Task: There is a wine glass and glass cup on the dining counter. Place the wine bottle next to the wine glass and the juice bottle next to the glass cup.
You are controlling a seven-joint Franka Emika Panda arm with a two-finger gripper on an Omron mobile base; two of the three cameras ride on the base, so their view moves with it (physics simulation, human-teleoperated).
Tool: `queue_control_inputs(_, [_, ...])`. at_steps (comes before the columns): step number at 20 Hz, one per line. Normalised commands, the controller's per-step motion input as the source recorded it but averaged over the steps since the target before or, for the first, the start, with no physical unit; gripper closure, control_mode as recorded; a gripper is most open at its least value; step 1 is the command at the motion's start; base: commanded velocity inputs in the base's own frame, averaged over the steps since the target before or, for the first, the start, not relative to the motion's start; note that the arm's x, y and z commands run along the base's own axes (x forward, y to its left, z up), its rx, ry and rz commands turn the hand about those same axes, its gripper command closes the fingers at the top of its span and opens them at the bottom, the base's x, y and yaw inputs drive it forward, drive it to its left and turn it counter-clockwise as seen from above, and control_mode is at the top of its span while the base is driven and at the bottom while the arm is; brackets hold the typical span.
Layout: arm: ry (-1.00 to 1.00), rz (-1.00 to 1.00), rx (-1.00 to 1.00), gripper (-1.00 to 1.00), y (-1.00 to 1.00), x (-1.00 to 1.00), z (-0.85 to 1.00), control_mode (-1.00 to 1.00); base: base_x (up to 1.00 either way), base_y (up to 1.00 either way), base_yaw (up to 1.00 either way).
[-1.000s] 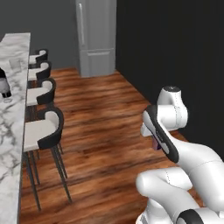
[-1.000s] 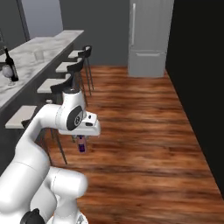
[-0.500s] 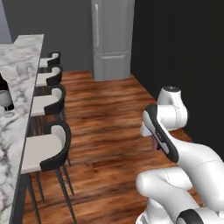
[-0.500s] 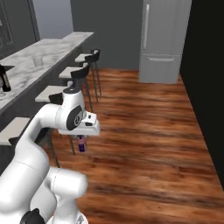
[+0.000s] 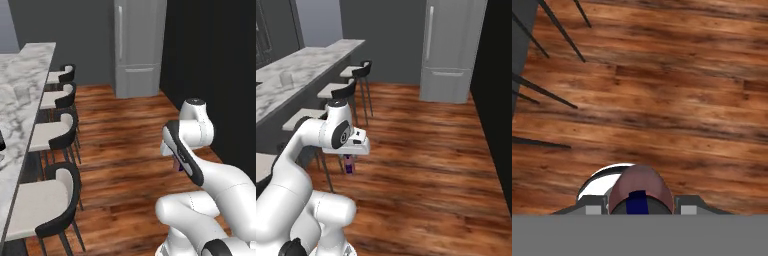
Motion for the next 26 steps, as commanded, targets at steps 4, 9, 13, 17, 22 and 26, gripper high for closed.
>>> queue_control_inputs(4, [0.0, 0.0, 0.0, 1.0, 0.0, 0.0, 0.0, 1.0, 0.81, -0.32, 0.11])
queue_control_inputs(9, [0.0, 0.0, 0.0, 1.0, 0.0, 0.0, 0.0, 1.0, 0.81, -0.31, 0.12])
queue_control_inputs(13, [0.0, 0.0, 0.0, 1.0, 0.0, 0.0, 0.0, 1.0, 0.8, -0.3, 0.14])
queue_control_inputs(17, [0.0, 0.0, 0.0, 1.0, 0.0, 0.0, 0.0, 1.0, 0.8, -0.3, 0.14])
queue_control_inputs(22, [0.0, 0.0, 0.0, 1.0, 0.0, 0.0, 0.0, 1.0, 0.8, -0.3, 0.15])
queue_control_inputs(26, [0.0, 0.0, 0.0, 1.0, 0.0, 0.0, 0.0, 1.0, 0.79, -0.3, 0.15])
